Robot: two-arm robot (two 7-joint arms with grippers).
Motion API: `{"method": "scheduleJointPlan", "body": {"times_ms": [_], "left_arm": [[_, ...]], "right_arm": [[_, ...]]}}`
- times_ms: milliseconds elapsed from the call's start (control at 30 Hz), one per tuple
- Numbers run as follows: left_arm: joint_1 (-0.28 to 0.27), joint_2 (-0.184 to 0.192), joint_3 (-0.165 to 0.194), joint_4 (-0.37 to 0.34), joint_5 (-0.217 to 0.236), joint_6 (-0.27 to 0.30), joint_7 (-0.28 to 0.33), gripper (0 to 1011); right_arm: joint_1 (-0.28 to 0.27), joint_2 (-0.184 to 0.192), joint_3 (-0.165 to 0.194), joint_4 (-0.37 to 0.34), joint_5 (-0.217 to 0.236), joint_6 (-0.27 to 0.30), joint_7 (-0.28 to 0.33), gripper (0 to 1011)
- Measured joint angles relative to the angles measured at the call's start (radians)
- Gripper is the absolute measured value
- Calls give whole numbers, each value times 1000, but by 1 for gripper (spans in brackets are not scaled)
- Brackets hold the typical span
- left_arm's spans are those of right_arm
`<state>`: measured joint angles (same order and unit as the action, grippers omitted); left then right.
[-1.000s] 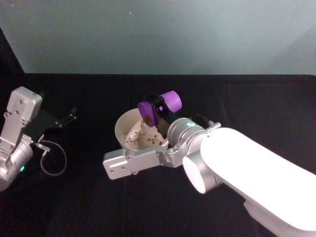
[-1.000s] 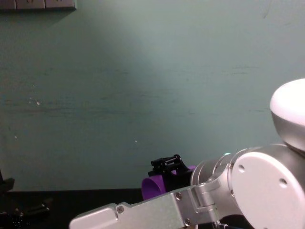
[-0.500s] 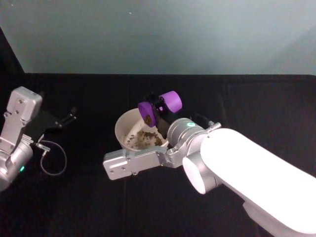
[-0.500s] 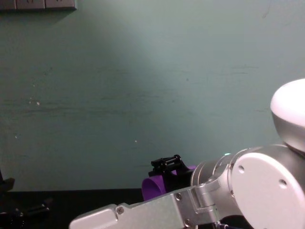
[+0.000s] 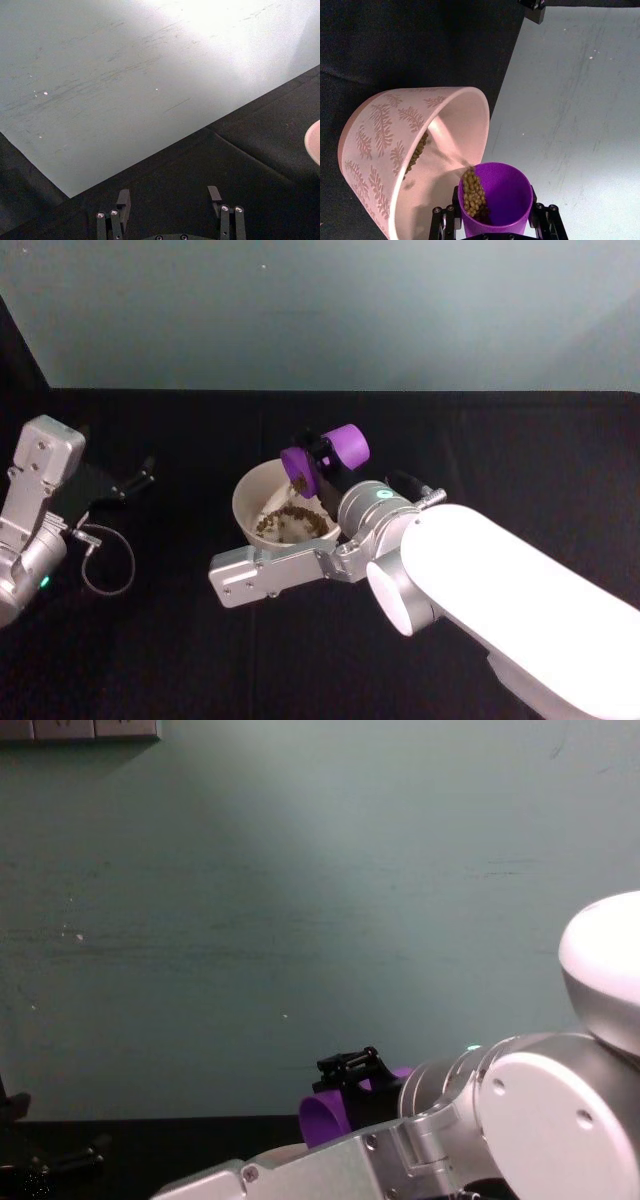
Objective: Pick up the cup and pour the mung beans from the cup into the bowl.
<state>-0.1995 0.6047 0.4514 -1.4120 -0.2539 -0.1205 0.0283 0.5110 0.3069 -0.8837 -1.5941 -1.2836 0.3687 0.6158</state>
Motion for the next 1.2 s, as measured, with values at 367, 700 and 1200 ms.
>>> {"method": "scheduleJointPlan", "body": {"times_ms": [367,700,1200], "left_arm": [[0,0,0,0,0,0,0,1000],[0,0,0,0,0,0,0,1000],[0,0,0,0,0,0,0,1000]], "right_arm": [[-1,-5,-17,2,-85,-7,25,728],[1,-6,-35,0,-156,-25,40,726],[22,-9,-91,0,-306,-39,98,726]]}}
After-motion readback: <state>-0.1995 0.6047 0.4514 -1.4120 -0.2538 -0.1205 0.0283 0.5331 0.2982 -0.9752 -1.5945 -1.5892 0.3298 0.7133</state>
